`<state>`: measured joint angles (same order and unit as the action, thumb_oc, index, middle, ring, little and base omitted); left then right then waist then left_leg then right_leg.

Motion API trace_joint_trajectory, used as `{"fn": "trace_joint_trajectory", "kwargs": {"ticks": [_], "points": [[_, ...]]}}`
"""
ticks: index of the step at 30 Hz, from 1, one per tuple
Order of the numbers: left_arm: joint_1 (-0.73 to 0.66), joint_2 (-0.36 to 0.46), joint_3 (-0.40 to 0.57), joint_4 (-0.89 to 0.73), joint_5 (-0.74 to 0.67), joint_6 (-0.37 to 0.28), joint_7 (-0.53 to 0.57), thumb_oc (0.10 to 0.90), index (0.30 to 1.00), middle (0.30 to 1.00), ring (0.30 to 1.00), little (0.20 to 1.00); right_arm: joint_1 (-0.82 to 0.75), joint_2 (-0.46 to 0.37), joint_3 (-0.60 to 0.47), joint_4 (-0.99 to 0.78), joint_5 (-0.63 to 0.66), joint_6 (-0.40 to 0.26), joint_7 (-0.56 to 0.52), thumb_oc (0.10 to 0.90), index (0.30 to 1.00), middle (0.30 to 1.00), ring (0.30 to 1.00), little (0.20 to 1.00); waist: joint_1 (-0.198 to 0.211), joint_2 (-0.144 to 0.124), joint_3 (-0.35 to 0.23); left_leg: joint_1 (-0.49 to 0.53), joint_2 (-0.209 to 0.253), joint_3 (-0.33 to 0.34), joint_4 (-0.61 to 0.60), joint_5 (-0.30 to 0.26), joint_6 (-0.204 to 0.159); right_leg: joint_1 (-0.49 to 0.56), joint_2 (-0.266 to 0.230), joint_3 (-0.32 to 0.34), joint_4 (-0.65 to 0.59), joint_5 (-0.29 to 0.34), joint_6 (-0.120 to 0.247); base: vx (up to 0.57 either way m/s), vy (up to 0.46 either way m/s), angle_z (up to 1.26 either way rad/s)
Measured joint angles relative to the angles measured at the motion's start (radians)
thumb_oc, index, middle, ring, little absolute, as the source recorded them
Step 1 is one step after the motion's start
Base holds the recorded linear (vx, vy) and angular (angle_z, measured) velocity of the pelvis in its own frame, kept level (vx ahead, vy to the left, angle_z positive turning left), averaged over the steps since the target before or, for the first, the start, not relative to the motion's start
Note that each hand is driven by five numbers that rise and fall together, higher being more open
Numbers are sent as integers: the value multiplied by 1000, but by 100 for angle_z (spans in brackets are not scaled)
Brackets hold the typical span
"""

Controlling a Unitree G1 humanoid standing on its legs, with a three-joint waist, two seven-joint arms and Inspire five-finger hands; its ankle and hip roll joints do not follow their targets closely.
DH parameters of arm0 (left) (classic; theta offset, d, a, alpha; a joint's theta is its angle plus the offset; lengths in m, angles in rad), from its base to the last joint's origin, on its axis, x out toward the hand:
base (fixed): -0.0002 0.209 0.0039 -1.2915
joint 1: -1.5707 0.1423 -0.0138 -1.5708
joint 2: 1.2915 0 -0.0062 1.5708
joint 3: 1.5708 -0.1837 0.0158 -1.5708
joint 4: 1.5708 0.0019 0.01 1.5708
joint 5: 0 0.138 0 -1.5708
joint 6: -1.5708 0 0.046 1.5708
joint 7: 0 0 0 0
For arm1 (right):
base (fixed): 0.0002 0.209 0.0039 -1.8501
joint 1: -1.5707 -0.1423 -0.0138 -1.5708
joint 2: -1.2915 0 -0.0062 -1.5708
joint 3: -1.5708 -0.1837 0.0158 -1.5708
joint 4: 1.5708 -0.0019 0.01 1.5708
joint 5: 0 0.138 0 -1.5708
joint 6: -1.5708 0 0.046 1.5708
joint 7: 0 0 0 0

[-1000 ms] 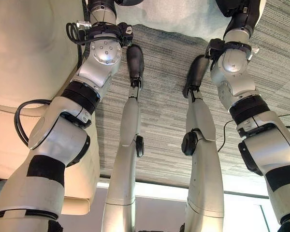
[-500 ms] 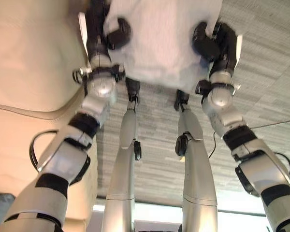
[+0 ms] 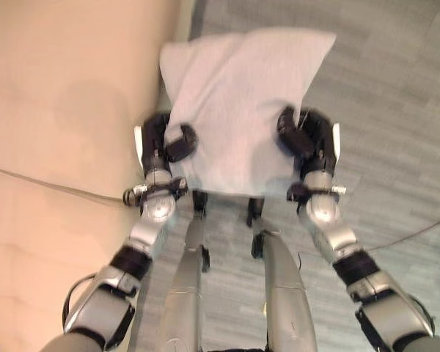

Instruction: Pick up all the scattered cushions and arrange them neatly on the sofa.

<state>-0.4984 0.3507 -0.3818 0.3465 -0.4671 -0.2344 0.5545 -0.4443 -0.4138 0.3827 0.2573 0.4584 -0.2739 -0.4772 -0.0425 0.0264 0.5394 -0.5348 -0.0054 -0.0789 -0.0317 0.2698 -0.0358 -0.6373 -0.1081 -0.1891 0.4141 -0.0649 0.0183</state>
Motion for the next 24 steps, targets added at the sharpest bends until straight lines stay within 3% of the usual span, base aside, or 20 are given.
{"fn": "trace_joint_trajectory", "kwargs": {"ticks": [2, 5, 10, 12, 13, 15, 16, 17, 18, 19, 20, 21, 24], "points": [[112, -2, 15, -89, -2, -8, -29, 400, 300, 300, 300, 300, 122, 6, -33, -89, -21, -2, 38, 400, 300, 300, 300, 300, 25, 12, -4, 110, 15, -32, -17, -15, -19, 131, 11, -44, -17, -22, -4, 91, -132, 38], [212, 0, 18, -162, -3, -17, -71, 400, 300, 300, 300, 300, 216, 3, -59, -141, -28, -3, 68, 400, 300, 300, 300, 300, 55, 30, -45, 160, 27, -46, 4, -80, -26, 220, 16, -85, -37, -57, -13, 70, -112, 54], [342, -18, 46, -221, -30, -26, -121, 400, 300, 300, 300, 300, 281, -38, -87, -208, -67, 4, 131, 400, 300, 300, 300, 300, 121, 130, -106, 215, 38, -70, 16, -90, -21, 362, 20, -202, -66, -77, -29, 93, -67, 60], [374, -35, 42, -243, -49, -26, -153, 400, 300, 300, 300, 300, 312, -52, -113, -230, -71, 8, 148, 400, 300, 300, 300, 300, 139, 149, -118, 233, 28, -91, 27, -78, -24, 421, 11, -253, -72, -96, -22, 44, -10, 71], [379, -40, 37, -243, -54, -26, -163, 400, 300, 300, 300, 300, 327, -49, -124, -232, -79, 9, 148, 400, 300, 300, 300, 300, 129, 152, -125, 246, 28, -92, 25, -96, -10, 450, 4, -282, -77, -104, -23, 32, 20, 107], [399, -47, 33, -243, -67, -26, -172, 400, 300, 300, 300, 300, 345, -47, -131, -235, -89, 10, 149, 400, 300, 300, 300, 300, 139, 143, -165, 246, 34, -31, 36, -104, 3, 481, -8, -306, -70, -129, -16, 120, 27, 89], [399, -47, 33, -239, -76, -26, -176, 400, 300, 300, 300, 300, 346, -45, -136, -237, -96, 11, 150, 400, 300, 300, 300, 300, 137, 138, -170, 243, 43, 30, 43, -124, 30, 495, -19, -328, -75, -136, -12, 224, 48, 100], [394, -53, 32, -227, -92, -24, -183, 400, 300, 300, 300, 300, 352, -45, -147, -238, -105, 19, 150, 400, 300, 300, 300, 300, 116, 123, -180, 244, 56, 180, 54, -201, 65, 542, -43, -377, -105, -142, -3, 248, 67, 115], [398, -55, 30, -226, -94, -23, -188, 400, 300, 300, 300, 300, 357, -45, -149, -239, -105, 27, 150, 400, 300, 300, 300, 300, 95, 116, -194, 247, 72, 268, 68, -224, 75, 563, -54, -407, -123, -140, 0, 196, 125, 149], [406, -60, 16, -226, -95, -23, -195, 400, 300, 300, 300, 300, 367, -49, -165, -239, -106, 35, 149, 400, 300, 300, 300, 300, 86, 113, -220, 258, 86, 348, 79, -196, 100, 595, -65, -439, -123, -143, 6, 244, 158, 104], [412, -59, -2, -227, -99, -23, -196, 400, 300, 300, 300, 300, 372, -49, -171, -239, -107, 41, 149, 400, 300, 300, 300, 300, 84, 117, -235, 268, 96, 362, 85, -134, 122, 608, -62, -442, -121, -148, 13, 270, 176, 88], [422, -50, -8, -228, -103, -22, -199, 400, 300, 300, 300, 300, 388, -35, -183, -240, -116, 43, 149, 400, 300, 300, 300, 300, 81, 92, -255, 290, 75, 357, 74, -119, 94, 640, -84, -443, -131, -154, 26, 265, 217, 46], [448, -17, -6, -237, -116, -16, -207, 400, 300, 300, 300, 300, 404, 0, -175, -241, -132, 48, 170, 400, 300, 300, 300, 300, 86, 31, -287, 345, 24, 340, 51, -119, 104, 698, -117, -435, -153, -132, 67, 212, 238, 23]]}}
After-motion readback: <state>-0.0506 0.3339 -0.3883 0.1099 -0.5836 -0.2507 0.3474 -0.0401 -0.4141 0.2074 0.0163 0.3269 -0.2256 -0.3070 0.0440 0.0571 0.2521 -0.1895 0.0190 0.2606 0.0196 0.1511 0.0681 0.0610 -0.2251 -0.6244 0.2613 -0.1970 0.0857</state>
